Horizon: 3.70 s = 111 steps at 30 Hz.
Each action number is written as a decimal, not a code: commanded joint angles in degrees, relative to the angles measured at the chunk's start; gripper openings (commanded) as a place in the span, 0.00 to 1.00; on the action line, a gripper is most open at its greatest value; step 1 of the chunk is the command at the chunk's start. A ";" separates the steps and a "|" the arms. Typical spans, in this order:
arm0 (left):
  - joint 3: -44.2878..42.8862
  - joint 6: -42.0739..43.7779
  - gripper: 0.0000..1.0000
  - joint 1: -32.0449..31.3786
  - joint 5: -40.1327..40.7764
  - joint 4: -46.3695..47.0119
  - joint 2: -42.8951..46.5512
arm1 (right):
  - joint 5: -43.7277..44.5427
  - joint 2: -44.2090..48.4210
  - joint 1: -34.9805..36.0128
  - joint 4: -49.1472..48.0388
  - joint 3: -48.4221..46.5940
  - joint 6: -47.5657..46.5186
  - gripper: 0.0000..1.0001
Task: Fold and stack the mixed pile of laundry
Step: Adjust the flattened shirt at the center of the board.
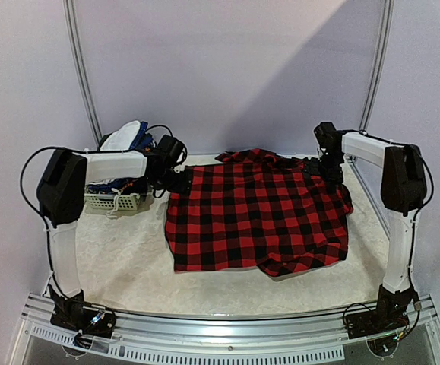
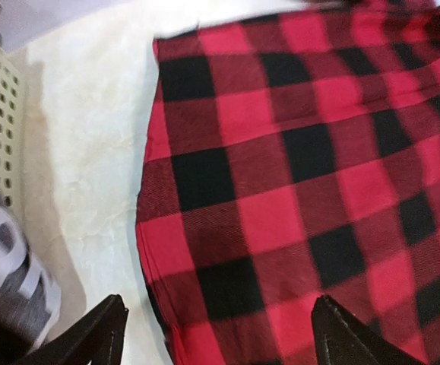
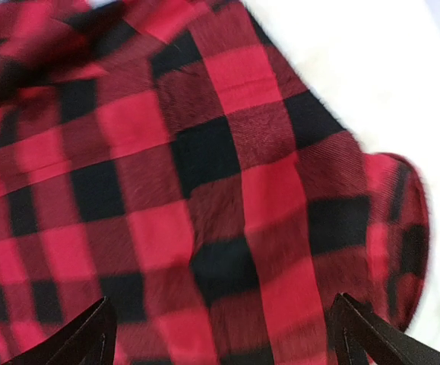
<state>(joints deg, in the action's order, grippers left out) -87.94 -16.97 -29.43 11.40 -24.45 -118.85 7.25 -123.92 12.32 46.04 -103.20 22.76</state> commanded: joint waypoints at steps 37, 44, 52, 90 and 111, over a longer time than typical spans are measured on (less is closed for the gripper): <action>12.25 19.25 0.70 -50.45 2.86 17.62 1.15 | 1.31 63.86 6.92 -3.63 50.96 8.57 0.99; 12.34 21.52 0.68 -50.61 7.85 23.28 -1.81 | 1.46 64.50 6.91 -3.51 51.69 7.92 0.99; 9.46 24.60 0.59 -50.40 12.90 26.12 -6.23 | 1.26 64.50 6.93 -3.57 51.79 7.23 0.99; -7.45 -4.38 0.00 -32.42 -26.75 8.53 1.97 | 2.21 63.04 6.93 -5.48 50.64 7.53 0.99; -12.76 -14.59 0.00 -17.52 -31.62 14.68 -15.62 | -14.04 65.29 32.59 -25.42 61.51 7.98 0.96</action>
<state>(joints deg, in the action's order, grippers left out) -99.44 -30.68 -46.76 -19.05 -11.66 -135.00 -7.77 -55.72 35.83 27.64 -43.77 28.47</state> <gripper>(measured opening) 0.010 0.966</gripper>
